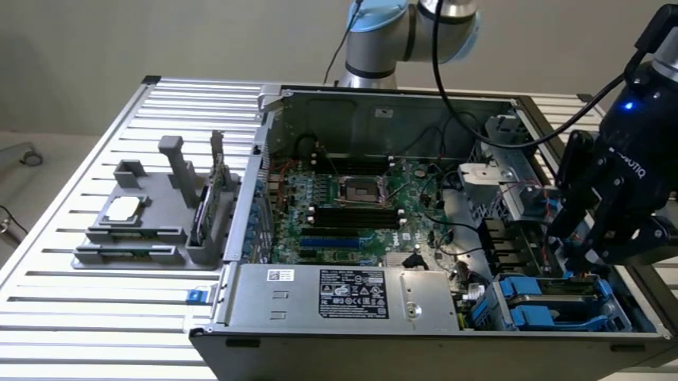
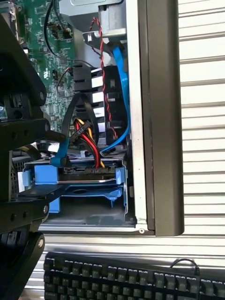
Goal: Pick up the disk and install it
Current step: 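Insert the second disk wire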
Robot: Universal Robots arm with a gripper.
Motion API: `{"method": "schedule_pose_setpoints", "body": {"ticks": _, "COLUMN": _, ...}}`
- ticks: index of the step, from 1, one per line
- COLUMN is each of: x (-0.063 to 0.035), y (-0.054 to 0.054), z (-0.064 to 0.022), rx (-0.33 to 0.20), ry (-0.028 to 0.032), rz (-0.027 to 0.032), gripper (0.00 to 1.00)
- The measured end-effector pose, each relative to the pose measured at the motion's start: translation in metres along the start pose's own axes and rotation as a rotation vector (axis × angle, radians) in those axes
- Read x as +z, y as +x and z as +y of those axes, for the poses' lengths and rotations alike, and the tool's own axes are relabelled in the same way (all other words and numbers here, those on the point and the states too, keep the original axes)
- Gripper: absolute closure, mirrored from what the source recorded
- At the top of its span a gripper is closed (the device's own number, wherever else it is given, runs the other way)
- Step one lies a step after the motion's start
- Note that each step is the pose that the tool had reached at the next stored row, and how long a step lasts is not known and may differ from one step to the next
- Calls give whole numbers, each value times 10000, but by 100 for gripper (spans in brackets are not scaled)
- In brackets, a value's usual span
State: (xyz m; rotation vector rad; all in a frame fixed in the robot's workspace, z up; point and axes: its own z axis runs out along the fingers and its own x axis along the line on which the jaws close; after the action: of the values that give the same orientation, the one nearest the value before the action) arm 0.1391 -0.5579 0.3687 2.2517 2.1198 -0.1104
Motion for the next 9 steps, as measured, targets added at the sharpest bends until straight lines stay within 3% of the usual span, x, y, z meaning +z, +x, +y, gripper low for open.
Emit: {"method": "schedule_pose_setpoints", "body": {"ticks": 9, "x": 33, "y": 2, "z": -30, "rx": 13, "ry": -155, "rz": 3, "gripper": 51}}
